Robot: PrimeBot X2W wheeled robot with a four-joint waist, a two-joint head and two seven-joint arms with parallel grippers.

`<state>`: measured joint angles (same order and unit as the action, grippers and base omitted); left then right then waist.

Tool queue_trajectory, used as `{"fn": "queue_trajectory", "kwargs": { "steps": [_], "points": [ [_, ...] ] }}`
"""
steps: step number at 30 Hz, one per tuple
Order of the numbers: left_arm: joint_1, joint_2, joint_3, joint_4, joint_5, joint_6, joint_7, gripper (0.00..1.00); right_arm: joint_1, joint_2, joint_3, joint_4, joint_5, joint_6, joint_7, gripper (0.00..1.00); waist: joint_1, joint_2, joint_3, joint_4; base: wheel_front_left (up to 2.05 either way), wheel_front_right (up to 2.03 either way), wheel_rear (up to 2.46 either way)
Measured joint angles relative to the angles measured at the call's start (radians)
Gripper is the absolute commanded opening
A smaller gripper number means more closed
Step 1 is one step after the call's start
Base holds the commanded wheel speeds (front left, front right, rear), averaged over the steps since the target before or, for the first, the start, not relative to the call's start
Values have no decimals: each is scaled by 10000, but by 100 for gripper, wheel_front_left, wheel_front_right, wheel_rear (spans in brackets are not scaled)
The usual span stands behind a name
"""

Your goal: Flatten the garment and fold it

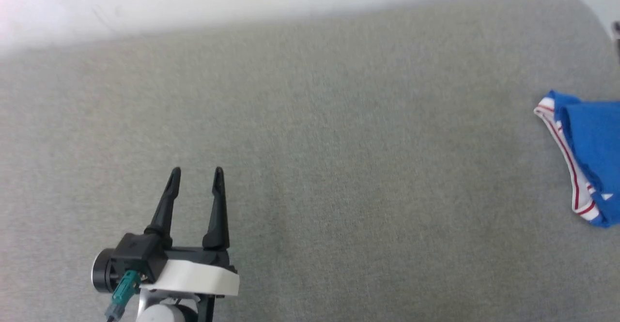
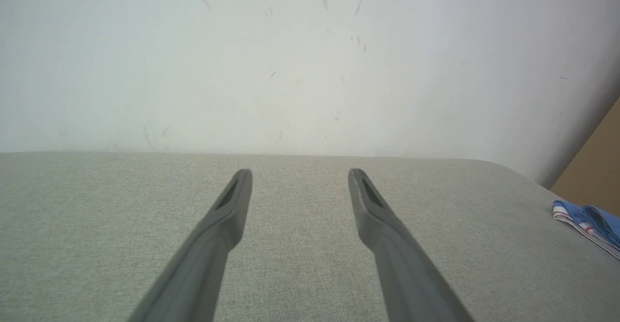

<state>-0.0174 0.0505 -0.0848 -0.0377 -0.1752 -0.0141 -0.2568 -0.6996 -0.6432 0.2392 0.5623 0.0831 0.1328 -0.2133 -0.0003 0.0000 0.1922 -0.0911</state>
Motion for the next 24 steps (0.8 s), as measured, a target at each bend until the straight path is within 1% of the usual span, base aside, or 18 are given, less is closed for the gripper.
{"fn": "queue_trajectory", "kwargs": {
  "steps": [4,8,13,14,15,21,24],
  "points": [
    [208,2,119,63,-12,77,-2,100,954,777,-731,-1083,437,0,-265,100,0,0,-535,165,0,0,0],
    [401,0,228,184,-13,167,-2,100,2208,1877,-1712,-2284,959,-2,-357,100,0,0,-934,418,0,0,0],
    [553,4,353,286,-63,288,-2,100,3857,3221,-2297,-3588,1074,-2,-384,100,1,0,-1239,822,0,0,0],
    [553,4,353,286,-63,288,-2,100,3857,3221,-2297,-3588,1074,-2,-384,100,1,0,-1239,822,0,0,0],
    [571,4,359,290,115,328,-2,100,4442,3641,-2401,-3917,1037,-2,-424,100,2,0,-1330,978,0,0,0],
    [668,2,337,410,355,345,-2,100,5868,4782,-2754,-4414,819,-2,-430,100,2,0,-1572,1328,0,0,0],
    [767,4,305,514,424,345,-2,100,6439,5125,-2778,-4397,614,-2,-430,100,2,0,-1650,1442,0,0,0]
  ]
}}
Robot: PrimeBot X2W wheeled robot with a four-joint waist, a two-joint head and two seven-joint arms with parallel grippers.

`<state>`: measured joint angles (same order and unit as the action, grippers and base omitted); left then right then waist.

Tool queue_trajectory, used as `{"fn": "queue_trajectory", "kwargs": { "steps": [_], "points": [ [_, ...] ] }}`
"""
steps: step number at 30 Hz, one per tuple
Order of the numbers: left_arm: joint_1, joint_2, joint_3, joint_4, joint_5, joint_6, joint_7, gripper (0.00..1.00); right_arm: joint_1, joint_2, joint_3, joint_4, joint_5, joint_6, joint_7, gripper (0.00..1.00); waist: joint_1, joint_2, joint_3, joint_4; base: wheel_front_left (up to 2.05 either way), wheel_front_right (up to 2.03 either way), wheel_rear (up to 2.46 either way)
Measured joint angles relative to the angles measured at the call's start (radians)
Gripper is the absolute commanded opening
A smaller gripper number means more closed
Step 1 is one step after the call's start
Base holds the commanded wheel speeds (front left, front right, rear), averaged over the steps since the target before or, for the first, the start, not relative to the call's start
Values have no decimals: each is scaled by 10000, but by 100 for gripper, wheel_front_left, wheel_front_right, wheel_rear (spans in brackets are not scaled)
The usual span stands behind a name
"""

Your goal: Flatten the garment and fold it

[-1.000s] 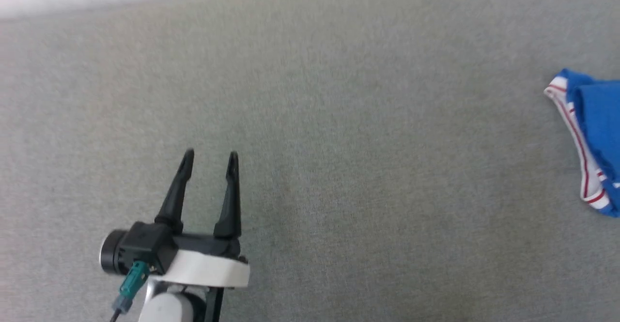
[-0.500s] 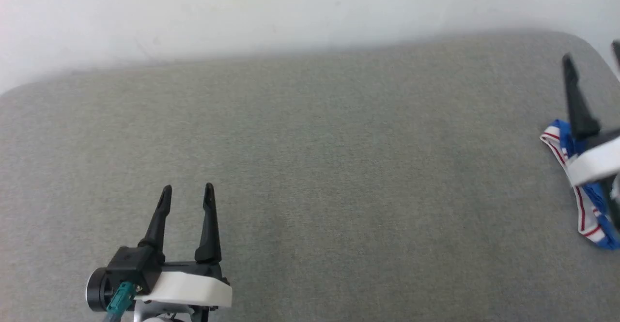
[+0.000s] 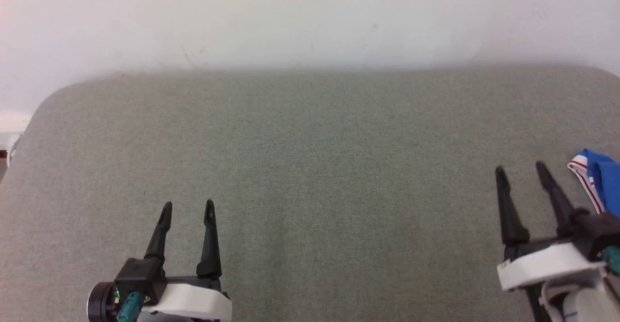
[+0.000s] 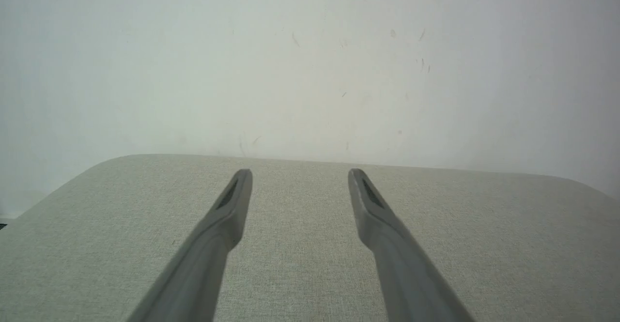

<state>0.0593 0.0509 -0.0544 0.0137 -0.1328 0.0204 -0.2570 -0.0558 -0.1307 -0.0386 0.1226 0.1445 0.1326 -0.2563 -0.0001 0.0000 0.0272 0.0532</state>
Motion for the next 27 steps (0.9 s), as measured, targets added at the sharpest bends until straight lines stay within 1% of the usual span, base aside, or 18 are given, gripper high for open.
{"fn": "queue_trajectory", "kwargs": {
  "steps": [5,9,27],
  "points": [
    [44,-2,-29,182,209,-2,0,100,572,366,-35,33,-353,0,0,100,0,0,-110,87,0,0,0],
    [127,-2,-25,382,303,-4,0,100,729,529,-35,-12,-499,0,0,100,0,0,-152,71,0,0,0],
    [146,-2,-4,769,305,-6,0,100,766,677,-251,-144,-665,0,-4,100,1,0,-163,29,0,0,0]
  ]
}}
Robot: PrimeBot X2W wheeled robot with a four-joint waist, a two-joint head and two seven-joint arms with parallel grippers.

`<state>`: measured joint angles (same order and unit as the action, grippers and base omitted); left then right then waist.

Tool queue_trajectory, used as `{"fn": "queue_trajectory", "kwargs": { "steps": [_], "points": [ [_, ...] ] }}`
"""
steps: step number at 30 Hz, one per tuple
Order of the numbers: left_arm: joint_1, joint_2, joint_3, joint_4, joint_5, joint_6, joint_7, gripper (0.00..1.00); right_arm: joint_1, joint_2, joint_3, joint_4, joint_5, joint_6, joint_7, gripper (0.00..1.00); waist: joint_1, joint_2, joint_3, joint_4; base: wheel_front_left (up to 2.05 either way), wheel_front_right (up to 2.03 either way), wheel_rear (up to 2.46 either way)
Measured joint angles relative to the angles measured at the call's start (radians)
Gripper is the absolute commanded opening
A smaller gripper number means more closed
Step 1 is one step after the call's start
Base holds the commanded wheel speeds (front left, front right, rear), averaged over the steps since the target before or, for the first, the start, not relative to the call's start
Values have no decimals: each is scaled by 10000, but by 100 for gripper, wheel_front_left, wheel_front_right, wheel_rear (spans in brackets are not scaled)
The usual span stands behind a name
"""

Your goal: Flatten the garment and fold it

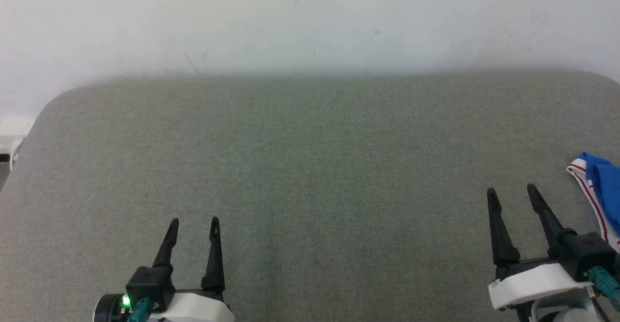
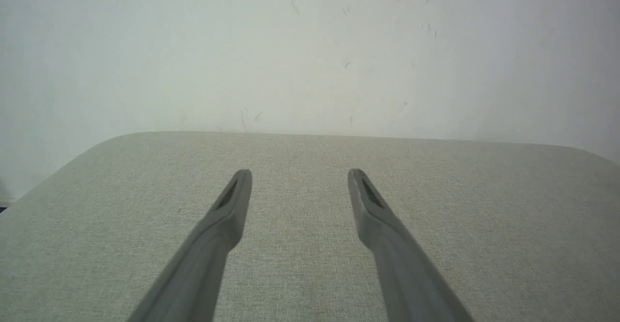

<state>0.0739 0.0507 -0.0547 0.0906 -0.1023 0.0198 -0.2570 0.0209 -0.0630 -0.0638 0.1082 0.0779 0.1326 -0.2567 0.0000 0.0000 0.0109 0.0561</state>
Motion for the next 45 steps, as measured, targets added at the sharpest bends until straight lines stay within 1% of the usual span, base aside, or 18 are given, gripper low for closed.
{"fn": "queue_trajectory", "kwargs": {
  "steps": [1,45],
  "points": [
    [-1,0,-6,-8,-21,-8,0,0,0,2,2,-8,-4,0,0,0,0,0,7,4,0,0,0],
    [-53,0,117,-219,165,-17,734,0,-3,6,165,-268,-171,0,732,0,0,0,-23,-168,0,0,0]
  ]
}}
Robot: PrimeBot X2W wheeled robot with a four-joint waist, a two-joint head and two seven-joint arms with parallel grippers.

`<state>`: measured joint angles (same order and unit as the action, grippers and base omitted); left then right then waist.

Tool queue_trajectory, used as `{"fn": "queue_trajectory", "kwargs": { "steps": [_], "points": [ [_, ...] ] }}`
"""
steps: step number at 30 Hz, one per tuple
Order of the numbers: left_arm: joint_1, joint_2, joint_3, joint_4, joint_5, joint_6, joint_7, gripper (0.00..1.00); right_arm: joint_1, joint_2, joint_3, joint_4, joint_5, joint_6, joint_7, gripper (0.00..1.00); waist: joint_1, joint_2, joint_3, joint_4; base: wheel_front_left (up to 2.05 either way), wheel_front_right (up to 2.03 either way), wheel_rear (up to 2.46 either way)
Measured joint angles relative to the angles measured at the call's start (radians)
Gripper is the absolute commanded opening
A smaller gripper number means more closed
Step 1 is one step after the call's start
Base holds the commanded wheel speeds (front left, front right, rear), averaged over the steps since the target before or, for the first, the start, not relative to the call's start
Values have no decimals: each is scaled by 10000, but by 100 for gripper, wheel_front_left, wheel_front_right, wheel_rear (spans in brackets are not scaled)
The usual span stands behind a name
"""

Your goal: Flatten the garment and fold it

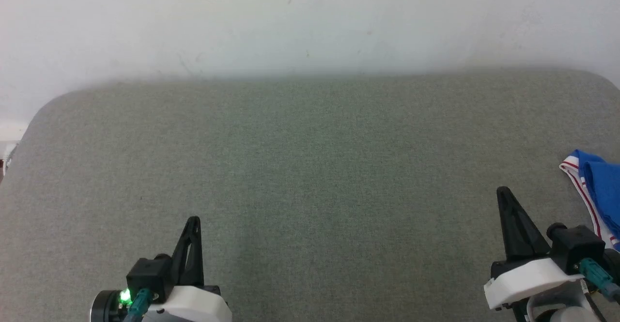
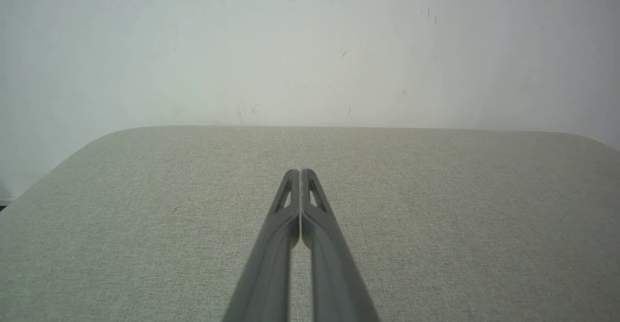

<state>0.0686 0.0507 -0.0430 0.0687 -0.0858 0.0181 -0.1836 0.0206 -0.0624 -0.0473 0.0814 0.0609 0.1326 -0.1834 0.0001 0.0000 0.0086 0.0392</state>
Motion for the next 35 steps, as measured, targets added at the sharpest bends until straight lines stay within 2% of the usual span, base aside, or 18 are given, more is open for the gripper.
{"fn": "queue_trajectory", "kwargs": {
  "steps": [35],
  "points": [
    [-183,0,136,-242,339,-82,752,0,-9,35,196,-316,-209,0,740,0,0,0,-34,-157,0,0,0]
  ]
}}
